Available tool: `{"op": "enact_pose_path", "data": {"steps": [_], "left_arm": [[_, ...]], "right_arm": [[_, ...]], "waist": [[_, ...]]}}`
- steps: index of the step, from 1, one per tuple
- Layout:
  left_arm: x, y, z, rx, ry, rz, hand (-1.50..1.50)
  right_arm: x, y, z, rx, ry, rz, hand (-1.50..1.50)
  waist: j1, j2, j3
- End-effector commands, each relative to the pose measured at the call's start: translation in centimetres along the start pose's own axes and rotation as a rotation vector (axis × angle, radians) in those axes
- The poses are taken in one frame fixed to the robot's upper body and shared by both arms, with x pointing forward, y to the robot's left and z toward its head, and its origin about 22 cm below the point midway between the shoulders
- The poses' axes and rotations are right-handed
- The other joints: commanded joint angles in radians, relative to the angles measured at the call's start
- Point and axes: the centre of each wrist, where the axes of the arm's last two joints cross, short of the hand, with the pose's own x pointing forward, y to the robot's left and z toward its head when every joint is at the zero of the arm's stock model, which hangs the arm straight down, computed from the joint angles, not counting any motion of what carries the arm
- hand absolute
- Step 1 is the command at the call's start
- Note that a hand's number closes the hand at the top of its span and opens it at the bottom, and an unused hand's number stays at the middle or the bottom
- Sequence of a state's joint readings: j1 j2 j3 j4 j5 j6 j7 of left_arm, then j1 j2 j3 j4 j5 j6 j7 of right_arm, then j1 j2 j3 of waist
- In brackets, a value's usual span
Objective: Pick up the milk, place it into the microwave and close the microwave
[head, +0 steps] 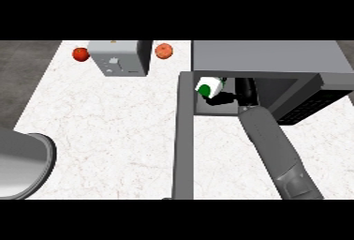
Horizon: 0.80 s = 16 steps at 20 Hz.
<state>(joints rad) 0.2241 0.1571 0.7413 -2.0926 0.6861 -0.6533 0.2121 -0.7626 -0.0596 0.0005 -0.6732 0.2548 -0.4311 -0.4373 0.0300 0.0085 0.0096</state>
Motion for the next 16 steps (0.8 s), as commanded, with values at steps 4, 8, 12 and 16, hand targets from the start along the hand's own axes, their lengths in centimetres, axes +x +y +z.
{"op": "enact_pose_path", "data": {"steps": [4,8,12,16], "left_arm": [[-1.6,1.5,-0.2,0.018,0.018,0.029,-1.50],[-0.8,0.7,-0.9,0.000,0.009,0.014,-1.50],[-1.8,0.6,-0.8,0.011,0.010,0.026,-1.50],[-1.3,0.6,-1.0,-0.025,-0.002,0.015,-1.50]], "right_arm": [[-0.9,-1.1,-2.6,-0.062,0.035,0.111,1.50],[-0.2,-2.9,-4.5,-0.132,0.042,0.165,1.50],[-0.8,-4.4,-4.9,-0.228,-0.002,0.285,1.50],[-1.8,-5.6,-4.6,-0.237,-0.042,0.392,1.50]], "waist": [[0.027,0.014,-0.009],[0.046,0.022,-0.008],[0.047,0.025,-0.009],[0.073,0.036,-0.007]]}}
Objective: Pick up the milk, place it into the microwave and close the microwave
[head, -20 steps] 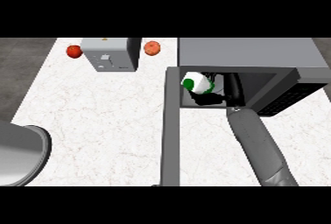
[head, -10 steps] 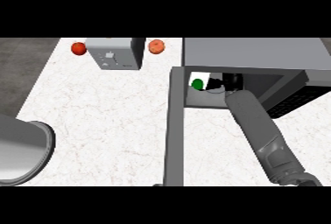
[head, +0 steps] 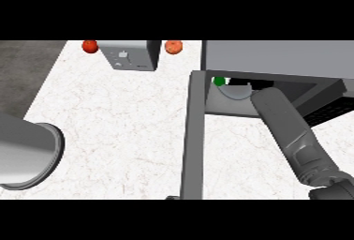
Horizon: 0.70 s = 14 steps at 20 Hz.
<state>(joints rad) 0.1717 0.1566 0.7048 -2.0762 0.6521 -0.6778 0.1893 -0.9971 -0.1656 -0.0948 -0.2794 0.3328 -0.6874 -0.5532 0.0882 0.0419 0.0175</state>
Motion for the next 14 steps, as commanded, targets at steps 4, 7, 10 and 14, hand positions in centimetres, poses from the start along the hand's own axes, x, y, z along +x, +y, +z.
{"op": "enact_pose_path", "data": {"steps": [4,7,10,14], "left_arm": [[-1.0,0.5,-0.8,0.043,0.047,0.018,-1.50],[-1.1,0.4,-0.9,0.029,0.037,0.025,-1.50],[-1.0,0.2,-1.3,0.018,0.039,0.011,-1.50],[-0.7,0.4,-1.8,0.012,0.037,-0.020,-1.50]], "right_arm": [[-1.6,-2.0,-0.8,-0.056,-0.043,0.163,1.50],[-1.9,-2.6,-1.2,-0.112,0.037,0.186,1.50],[-4.2,-4.3,-0.6,-0.151,0.113,0.312,-1.50],[-4.9,-4.4,0.1,-0.171,0.157,0.406,-1.50]], "waist": [[0.018,0.016,-0.014],[0.026,0.018,-0.014],[0.032,0.029,-0.014],[0.036,0.029,-0.014]]}}
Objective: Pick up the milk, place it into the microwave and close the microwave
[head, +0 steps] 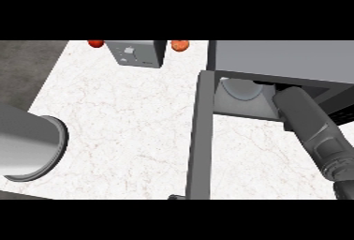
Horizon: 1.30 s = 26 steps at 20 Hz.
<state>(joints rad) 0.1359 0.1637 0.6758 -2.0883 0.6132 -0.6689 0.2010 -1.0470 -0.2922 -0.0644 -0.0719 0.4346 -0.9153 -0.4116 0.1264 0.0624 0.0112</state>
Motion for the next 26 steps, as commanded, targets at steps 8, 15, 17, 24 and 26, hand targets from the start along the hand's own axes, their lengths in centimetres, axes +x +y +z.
{"op": "enact_pose_path", "data": {"steps": [8,15,17,24,26], "left_arm": [[-2.0,0.3,-0.8,0.006,0.079,0.002,-1.50],[-3.1,-0.6,-0.8,-0.086,0.083,0.031,-1.50],[-3.4,-0.7,-1.5,-0.110,0.088,0.052,-1.50],[-4.8,-1.7,-2.9,-0.199,0.070,0.080,-1.50],[-5.0,-0.9,-2.7,-0.210,0.096,0.099,-1.50]], "right_arm": [[2.0,0.1,-0.8,0.068,-0.167,-0.102,-1.50],[3.8,0.7,-0.9,0.170,-0.174,-0.266,-1.50],[4.3,1.0,-0.6,0.171,-0.159,-0.327,-1.50],[4.0,1.9,0.7,0.219,-0.114,-0.572,-1.50],[2.8,3.2,3.3,0.221,-0.111,-0.626,-1.50]], "waist": [[-0.023,0.004,-0.005],[-0.025,-0.008,-0.007],[-0.034,-0.013,-0.007],[-0.061,-0.026,-0.008],[-0.071,-0.034,-0.008]]}}
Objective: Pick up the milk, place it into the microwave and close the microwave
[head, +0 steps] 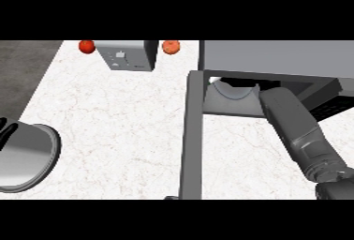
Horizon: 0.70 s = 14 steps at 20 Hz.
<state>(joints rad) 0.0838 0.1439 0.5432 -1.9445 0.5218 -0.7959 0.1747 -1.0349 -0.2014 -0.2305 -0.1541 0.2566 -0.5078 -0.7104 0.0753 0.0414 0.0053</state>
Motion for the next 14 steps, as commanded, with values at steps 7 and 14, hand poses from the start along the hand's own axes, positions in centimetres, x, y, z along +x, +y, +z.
{"op": "enact_pose_path", "data": {"steps": [7,14], "left_arm": [[-1.3,-1.8,-2.3,-0.073,-0.007,0.050,1.50],[-0.3,-4.2,-3.3,-0.145,0.042,0.086,1.50]], "right_arm": [[-1.8,2.1,3.6,0.049,0.074,-0.307,-1.50],[-5.1,2.7,8.9,0.109,0.085,-0.494,-1.50]], "waist": [[-0.032,-0.022,-0.003],[-0.064,-0.038,-0.004]]}}
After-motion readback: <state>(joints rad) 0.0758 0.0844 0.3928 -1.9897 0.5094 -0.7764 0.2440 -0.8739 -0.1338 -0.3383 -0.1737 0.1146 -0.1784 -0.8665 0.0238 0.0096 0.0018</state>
